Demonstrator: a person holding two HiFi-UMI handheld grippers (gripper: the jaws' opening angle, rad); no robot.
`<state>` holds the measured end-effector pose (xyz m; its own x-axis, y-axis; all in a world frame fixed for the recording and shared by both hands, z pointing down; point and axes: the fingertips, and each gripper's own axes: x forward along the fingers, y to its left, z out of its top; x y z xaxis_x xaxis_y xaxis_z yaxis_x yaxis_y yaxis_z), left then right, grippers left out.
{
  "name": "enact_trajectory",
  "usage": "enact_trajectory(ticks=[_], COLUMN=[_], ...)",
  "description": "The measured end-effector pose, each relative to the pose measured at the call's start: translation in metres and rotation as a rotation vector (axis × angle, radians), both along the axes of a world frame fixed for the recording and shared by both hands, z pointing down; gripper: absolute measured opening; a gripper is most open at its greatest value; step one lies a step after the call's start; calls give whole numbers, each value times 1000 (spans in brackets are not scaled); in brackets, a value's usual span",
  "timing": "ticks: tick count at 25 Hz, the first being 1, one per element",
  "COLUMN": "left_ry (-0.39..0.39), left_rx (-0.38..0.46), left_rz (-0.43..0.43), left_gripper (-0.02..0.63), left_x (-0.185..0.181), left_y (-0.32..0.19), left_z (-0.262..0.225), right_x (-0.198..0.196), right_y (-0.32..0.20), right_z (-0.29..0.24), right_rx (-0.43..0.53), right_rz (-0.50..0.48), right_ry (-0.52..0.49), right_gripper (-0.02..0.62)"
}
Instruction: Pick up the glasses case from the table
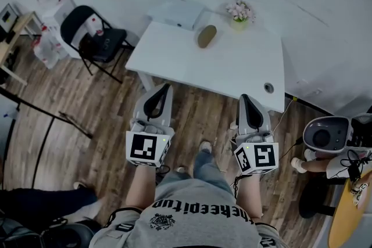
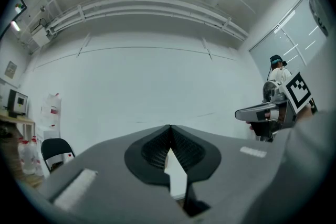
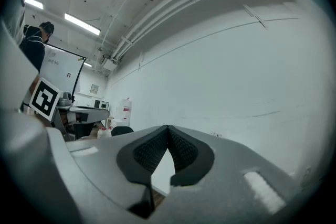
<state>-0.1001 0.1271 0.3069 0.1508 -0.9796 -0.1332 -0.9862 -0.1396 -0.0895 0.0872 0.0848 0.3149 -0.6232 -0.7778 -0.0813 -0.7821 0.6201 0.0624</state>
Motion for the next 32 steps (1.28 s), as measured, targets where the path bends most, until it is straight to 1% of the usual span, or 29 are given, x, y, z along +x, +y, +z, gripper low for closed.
enact_trajectory(ticks=[7,11,15,19,22,25,28,32], left_ry=[2,-8,-5,-17,-16,-18,-7,17], left_rx=[7,34,0,15,-14,5,-26,-20], left_rz=[-17,-28,-49,-65,-80,-89,-104,-99], left_gripper=[20,18,19,20,19,20,20,20], left_x=[-3,-1,-3,1,3,7,10,15], left_y=[-46,-75,-104,-129,-145,-160,-175,-194], left_z=[-6,-12,-6,-11,-6,-11,-5,-4], right_x=[-9,-10,-11,-10,-10,-8,-6,-3], right_y=[-48,-81,-112,-140,-159,-177,-194,-212], right_z=[-6,-8,-11,-11,-12,-11,-11,-10], right_rx=[6,9,10,4,1,-3,-5,1], right_rz=[-36,-46,-64,-83,-101,-117,-134,-163], right_ry=[1,0,1,-2,-1,0,-3,6], right_gripper=[2,2,2,2,2,2,2,2])
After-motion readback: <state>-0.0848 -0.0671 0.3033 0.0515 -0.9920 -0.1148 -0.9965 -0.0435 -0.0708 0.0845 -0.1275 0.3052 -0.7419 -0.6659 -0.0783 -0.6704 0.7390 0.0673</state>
